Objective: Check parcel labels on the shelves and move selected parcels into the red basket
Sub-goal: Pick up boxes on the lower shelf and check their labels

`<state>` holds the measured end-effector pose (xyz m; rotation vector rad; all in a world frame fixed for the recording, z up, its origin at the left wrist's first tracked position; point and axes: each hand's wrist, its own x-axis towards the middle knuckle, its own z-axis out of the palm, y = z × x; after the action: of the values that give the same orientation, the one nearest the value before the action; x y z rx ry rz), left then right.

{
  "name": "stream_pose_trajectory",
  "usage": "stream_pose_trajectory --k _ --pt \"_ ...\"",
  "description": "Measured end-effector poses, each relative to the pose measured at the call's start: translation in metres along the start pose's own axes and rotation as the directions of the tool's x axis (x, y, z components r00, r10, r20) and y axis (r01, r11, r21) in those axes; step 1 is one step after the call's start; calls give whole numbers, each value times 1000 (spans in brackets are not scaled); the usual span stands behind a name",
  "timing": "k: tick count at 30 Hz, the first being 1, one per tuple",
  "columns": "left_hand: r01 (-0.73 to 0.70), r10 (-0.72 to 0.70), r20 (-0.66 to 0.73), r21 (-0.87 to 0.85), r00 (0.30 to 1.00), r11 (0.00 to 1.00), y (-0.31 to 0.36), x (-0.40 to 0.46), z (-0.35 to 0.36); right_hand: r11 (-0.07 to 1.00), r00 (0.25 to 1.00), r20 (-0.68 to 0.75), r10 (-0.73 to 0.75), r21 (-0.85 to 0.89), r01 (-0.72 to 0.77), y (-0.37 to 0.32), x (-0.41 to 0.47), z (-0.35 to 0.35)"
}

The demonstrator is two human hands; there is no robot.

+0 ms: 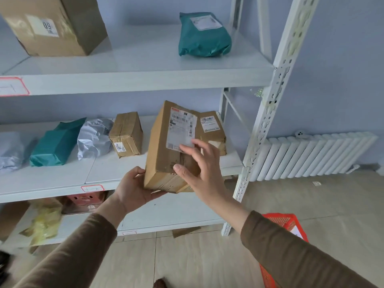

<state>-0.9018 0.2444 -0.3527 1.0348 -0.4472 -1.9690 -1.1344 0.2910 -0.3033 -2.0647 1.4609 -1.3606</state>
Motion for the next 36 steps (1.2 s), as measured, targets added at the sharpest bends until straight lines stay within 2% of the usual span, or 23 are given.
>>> stream_pose_trajectory --k 3,5,7,9,10,12,14,17,19,20,23,25,28,32,36 --pt "-36 36 3 14 999 999 -1 -1 -1 997 997 -24 -69 -33 68 -1 -10 2" --pt "-80 80 9 14 997 997 0 0 -2 999 998 -34 -45 19 45 1 -14 1" --pt "-156 156 7 14 988 988 1 1 4 986 997 -30 69 152 -64 4 -17 0" --pt "-303 304 14 151 952 941 -2 -4 13 923 972 -1 234 316 -222 9 -20 -1" --pt "-386 384 66 282 921 878 -4 -11 19 873 948 21 317 383 -301 11 -20 -2" --pt "-524 502 208 553 840 648 -9 -24 31 771 891 62 450 476 -423 14 -16 -3" --pt "-564 561 286 713 777 418 -17 -32 40 670 826 118 552 527 -523 24 -11 -1" --pt "-516 669 346 854 657 65 -29 -35 52 514 721 217 658 571 -640 41 -8 9" --pt "-476 703 431 867 565 -148 -37 -35 55 450 711 261 653 622 -641 47 -6 13" --pt "-468 709 456 861 538 -199 -39 -36 56 431 716 276 641 644 -633 50 -5 14" --pt "-497 725 459 848 514 -185 -42 -35 50 419 727 293 620 660 -624 58 -3 16" --pt "-526 733 447 838 513 -142 -42 -31 43 493 747 253 614 616 -614 60 -2 17" --pt "-542 749 432 832 503 -116 -40 -24 31 646 829 162 535 553 -526 62 -4 17" --pt "-511 753 358 859 552 -34 -41 -12 15 760 915 137 380 517 -393 63 -2 13" --pt "-494 743 271 865 612 91 -42 -6 7 839 942 110 318 430 -333 65 1 14"
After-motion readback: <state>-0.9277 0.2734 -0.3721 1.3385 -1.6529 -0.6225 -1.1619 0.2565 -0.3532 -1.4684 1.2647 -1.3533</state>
